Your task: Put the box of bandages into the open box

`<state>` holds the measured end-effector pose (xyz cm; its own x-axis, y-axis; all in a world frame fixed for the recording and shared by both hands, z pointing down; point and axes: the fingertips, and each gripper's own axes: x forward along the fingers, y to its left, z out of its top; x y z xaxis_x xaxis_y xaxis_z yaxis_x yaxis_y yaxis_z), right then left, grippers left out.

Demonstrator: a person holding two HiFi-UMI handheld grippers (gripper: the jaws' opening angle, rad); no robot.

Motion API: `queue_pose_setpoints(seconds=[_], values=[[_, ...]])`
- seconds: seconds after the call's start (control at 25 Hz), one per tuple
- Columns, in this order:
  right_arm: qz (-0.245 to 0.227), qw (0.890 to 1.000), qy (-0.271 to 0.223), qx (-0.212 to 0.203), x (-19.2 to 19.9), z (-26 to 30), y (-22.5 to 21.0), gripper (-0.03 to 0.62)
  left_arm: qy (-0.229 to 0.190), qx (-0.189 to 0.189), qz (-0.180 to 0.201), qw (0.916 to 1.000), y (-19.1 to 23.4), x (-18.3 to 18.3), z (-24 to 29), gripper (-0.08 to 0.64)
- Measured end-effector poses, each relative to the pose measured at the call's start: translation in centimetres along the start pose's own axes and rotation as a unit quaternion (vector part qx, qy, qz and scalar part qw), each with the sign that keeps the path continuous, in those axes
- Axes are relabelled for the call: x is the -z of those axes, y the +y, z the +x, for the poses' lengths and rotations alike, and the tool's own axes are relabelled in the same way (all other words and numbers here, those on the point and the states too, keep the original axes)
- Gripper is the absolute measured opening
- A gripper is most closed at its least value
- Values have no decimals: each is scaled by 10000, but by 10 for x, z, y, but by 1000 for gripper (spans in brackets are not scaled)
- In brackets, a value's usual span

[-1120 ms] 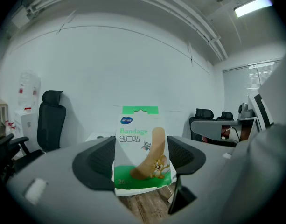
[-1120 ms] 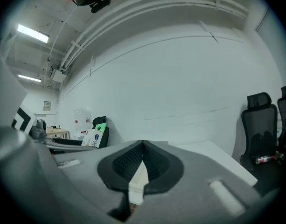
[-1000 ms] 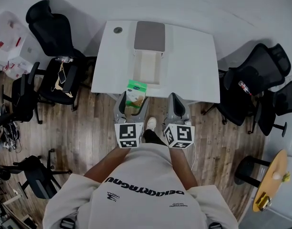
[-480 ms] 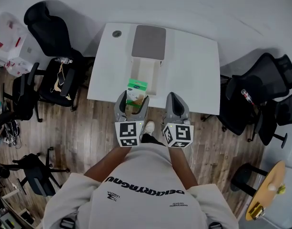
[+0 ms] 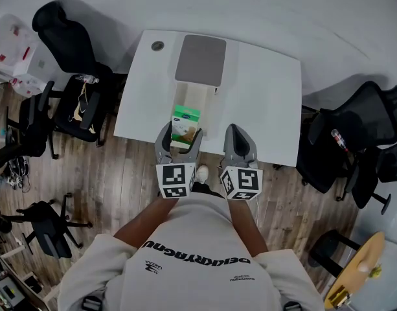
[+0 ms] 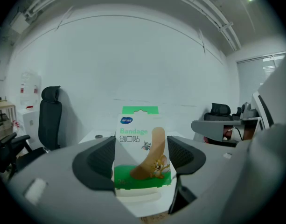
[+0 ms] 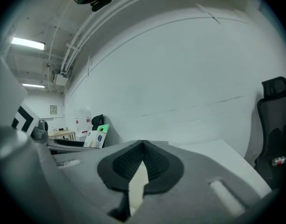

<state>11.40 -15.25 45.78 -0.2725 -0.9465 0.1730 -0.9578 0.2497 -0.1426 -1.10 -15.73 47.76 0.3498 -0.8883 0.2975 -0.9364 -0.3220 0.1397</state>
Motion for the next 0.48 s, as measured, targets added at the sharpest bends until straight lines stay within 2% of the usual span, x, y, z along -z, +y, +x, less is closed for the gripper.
queue_pose_setpoints(seconds=[0.28, 0.48], values=[[24, 9998, 73, -163, 5, 13, 2, -2, 38, -88, -16, 10000, -2, 2, 11, 356], [42, 9998, 149, -85, 7, 21, 1, -2, 137, -111, -100, 9998, 11, 3, 18, 356]])
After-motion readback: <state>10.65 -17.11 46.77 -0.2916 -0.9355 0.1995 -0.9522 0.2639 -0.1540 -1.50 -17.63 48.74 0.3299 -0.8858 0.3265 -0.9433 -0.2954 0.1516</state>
